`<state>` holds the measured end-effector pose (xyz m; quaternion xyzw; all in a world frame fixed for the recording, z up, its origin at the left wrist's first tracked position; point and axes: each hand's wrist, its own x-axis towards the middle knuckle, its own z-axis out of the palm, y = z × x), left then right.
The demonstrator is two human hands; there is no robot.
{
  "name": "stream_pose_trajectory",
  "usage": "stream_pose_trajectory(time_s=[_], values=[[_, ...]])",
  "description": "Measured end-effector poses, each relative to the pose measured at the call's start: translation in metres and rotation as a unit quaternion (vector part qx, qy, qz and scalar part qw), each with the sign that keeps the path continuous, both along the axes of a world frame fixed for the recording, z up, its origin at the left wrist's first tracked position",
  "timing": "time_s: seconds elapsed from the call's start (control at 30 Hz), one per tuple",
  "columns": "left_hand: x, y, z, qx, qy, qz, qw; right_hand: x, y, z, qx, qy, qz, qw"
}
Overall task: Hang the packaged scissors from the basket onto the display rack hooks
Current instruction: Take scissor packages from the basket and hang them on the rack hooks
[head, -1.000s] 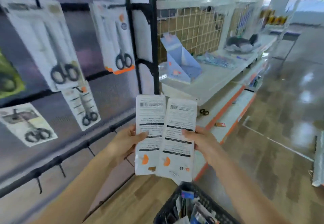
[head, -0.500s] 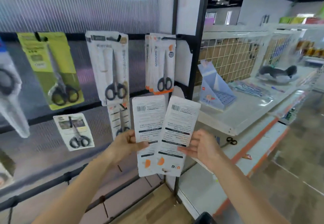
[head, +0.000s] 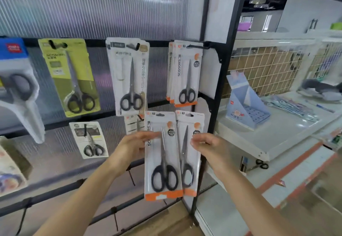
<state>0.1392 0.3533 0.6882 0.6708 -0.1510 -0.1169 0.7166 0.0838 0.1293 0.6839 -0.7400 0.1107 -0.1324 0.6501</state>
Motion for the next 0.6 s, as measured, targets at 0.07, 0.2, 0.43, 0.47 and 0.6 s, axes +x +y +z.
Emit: stream_pose_trajectory(time_s=[0.07,0.2,0.43,0.47,0.6], values=[[-0.001,-0.003,0.004,0.013,-0.046,0.051,0.998,0.003,-0.001,0.000,-0.014,-0.020,-0.017,1.000],[-0.003,-0.006,0.006,0.051,-0.151,0.104,0.982,0.010,-0.006,0.004,-0.037,-0.052,-0.057,0.996],[-0.003,-0.020,0.023,0.050,-0.177,0.131,0.974,0.026,-0.020,0.020,0.064,-0.097,-0.085,0.990],[-0.001,-0.025,0.025,0.025,-0.158,0.136,0.978,0.028,-0.024,0.023,0.089,-0.095,-0.076,0.989],[0.007,-0.042,0.034,-0.058,-0.107,0.141,0.983,0.036,-0.034,0.042,0.099,-0.127,-0.033,0.986]])
